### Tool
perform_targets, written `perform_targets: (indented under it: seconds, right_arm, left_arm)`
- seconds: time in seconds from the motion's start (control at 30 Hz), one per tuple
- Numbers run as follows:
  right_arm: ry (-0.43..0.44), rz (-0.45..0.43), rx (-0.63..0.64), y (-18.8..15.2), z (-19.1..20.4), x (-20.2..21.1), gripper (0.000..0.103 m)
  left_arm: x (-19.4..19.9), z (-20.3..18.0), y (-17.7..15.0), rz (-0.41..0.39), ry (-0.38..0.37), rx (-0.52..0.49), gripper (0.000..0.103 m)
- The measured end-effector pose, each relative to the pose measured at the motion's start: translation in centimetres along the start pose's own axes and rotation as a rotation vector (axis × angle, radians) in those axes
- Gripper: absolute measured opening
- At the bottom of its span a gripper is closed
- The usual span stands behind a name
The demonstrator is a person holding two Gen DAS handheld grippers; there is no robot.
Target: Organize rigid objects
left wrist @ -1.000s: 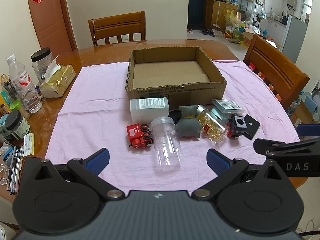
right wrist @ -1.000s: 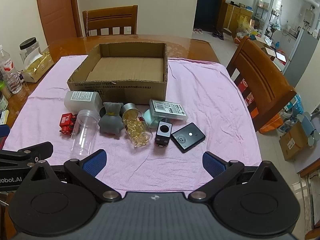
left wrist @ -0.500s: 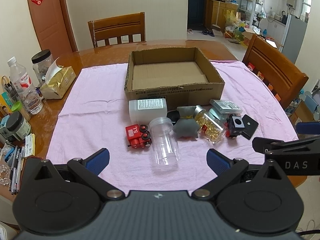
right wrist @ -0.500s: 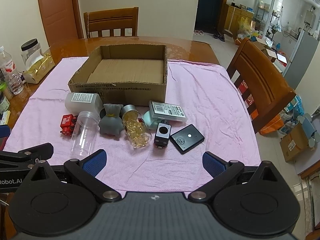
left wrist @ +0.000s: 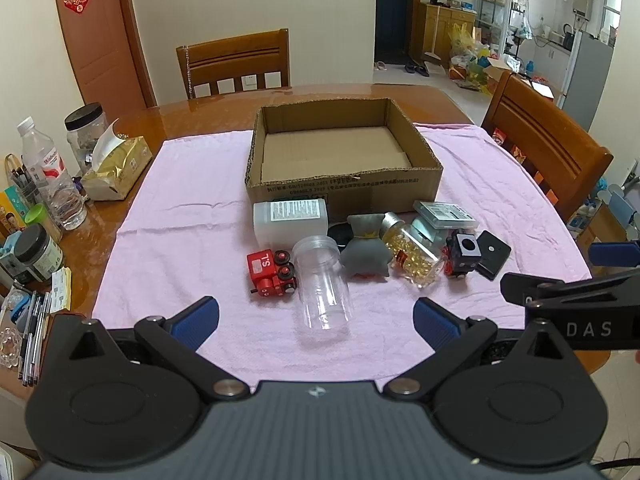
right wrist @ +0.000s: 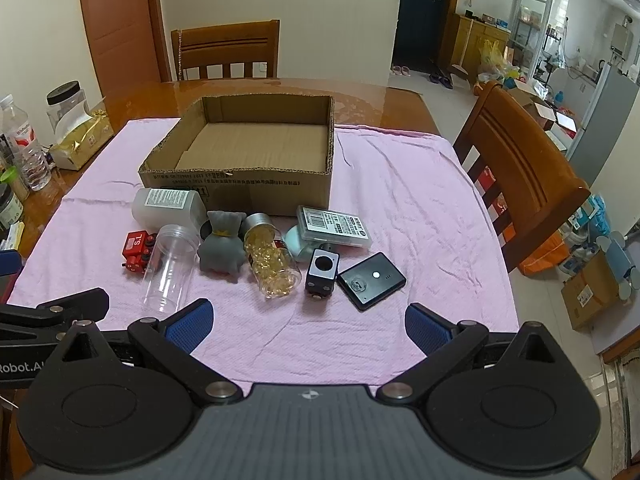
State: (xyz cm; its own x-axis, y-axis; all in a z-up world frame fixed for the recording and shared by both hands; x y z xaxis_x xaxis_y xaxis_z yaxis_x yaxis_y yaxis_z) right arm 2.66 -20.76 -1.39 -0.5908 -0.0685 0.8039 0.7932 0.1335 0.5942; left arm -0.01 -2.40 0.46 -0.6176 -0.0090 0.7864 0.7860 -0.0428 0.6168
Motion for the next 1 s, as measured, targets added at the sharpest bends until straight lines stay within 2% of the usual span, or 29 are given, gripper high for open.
perform_targets:
  seconds: [0.7,1.0]
  right_arm:
    - [0.017,-0.017,0.004,0.4,-1.0,0.4,0.103]
    - [0.016,-0.015,0.003,0.6,-0.7,-0.8,0.103]
  left_arm:
    - [0.0,-0.7,0.6,-0.006,-0.026,0.001,0.102]
    - [-1.7,-0.3,0.5,-0.02,-0.055,-0.047,0.102]
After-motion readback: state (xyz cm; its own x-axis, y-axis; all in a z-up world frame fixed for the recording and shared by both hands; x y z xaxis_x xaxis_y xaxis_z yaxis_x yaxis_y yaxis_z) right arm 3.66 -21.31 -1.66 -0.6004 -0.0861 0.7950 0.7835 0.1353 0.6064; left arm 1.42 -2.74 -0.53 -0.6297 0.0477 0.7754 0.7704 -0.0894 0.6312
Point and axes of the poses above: each gripper's, at about its wrist camera, not at the fingertips, and x roughly against the way its jaws point, z to its left, y to its top, the point moved 2 cm from there along -x, roughly the way its jaws point, and after that the axes turned 3 degrees about z, right-handed, at the moved point
